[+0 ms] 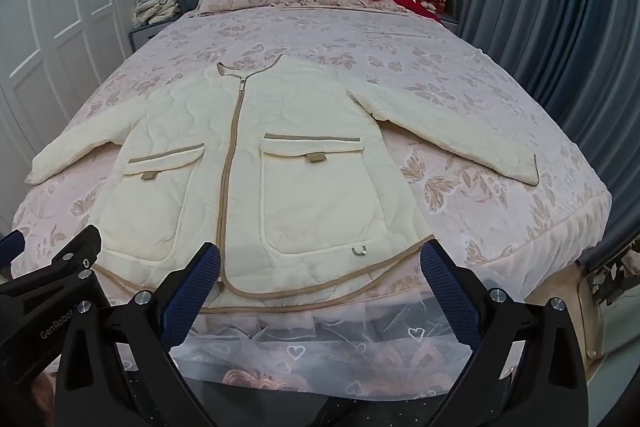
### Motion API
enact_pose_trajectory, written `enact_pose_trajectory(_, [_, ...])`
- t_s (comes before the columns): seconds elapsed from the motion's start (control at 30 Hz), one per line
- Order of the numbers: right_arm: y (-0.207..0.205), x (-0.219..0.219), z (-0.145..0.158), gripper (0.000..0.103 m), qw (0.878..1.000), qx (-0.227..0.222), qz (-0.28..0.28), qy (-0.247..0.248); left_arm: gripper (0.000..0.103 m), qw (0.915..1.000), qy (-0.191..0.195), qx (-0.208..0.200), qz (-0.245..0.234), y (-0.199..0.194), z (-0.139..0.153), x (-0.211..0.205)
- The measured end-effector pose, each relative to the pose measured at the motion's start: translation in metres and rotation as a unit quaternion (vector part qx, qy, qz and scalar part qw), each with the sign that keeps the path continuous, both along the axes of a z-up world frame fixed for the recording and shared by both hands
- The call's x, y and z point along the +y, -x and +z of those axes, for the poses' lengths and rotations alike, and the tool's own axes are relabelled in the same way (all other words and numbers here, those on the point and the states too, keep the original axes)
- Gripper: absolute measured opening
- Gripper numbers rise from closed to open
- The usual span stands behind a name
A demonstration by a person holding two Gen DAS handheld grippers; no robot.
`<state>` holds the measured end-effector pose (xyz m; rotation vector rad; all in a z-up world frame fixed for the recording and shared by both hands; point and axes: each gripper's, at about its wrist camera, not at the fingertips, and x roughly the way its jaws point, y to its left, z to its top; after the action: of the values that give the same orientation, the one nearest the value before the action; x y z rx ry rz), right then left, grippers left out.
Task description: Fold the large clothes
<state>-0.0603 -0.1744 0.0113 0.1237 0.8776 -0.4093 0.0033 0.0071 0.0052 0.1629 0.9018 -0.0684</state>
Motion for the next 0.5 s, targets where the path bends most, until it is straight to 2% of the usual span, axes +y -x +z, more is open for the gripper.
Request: enact_pose_trajectory(0.5, [-0.0035, 0.0038, 0.007, 0.098, 1.0, 0.001, 0.001, -0.002, 0.098, 0.9999, -0.007, -0.006, 0.006, 0.0008, 0.009, -0.0053])
